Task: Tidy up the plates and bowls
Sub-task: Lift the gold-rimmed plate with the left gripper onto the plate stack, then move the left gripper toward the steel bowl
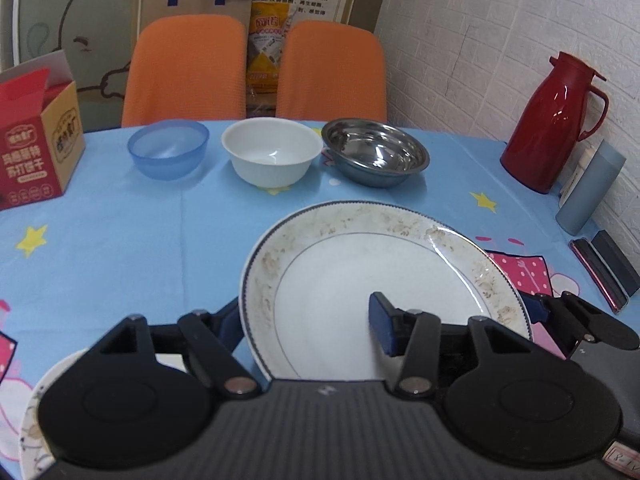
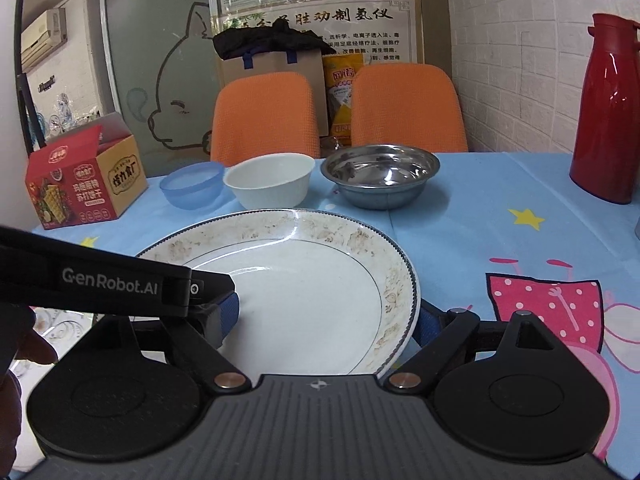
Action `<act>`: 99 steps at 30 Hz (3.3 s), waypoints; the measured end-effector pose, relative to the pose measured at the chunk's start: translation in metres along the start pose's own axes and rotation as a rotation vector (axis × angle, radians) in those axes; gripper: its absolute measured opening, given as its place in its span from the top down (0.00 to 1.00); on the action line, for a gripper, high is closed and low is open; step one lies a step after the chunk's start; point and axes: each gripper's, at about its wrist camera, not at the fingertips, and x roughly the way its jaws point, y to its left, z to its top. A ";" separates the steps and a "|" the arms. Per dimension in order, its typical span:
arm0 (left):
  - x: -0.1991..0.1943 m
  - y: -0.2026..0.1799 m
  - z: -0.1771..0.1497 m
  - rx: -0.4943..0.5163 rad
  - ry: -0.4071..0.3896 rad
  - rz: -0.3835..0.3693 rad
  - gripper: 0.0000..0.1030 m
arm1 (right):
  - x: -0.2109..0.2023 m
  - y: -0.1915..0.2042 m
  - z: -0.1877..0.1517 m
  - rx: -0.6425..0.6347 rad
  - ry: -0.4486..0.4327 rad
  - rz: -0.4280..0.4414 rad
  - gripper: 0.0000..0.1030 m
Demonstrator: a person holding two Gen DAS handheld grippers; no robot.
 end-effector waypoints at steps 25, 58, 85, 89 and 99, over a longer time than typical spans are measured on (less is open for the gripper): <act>-0.090 0.108 -0.089 -0.157 -0.094 0.219 0.46 | -0.010 0.130 -0.043 -0.162 0.044 0.215 0.00; -0.108 0.096 -0.077 -0.222 -0.163 0.107 0.31 | -0.036 0.057 -0.033 0.033 -0.002 0.168 0.00; -0.020 -0.023 -0.042 -0.058 0.016 -0.024 0.30 | -0.031 -0.087 -0.053 0.388 0.005 0.037 0.00; -0.008 -0.030 -0.031 -0.056 0.016 -0.031 0.30 | -0.035 -0.104 -0.050 0.430 -0.036 0.056 0.00; 0.055 -0.026 0.025 -0.142 0.134 -0.113 0.30 | -0.012 -0.139 -0.003 0.305 -0.031 0.024 0.00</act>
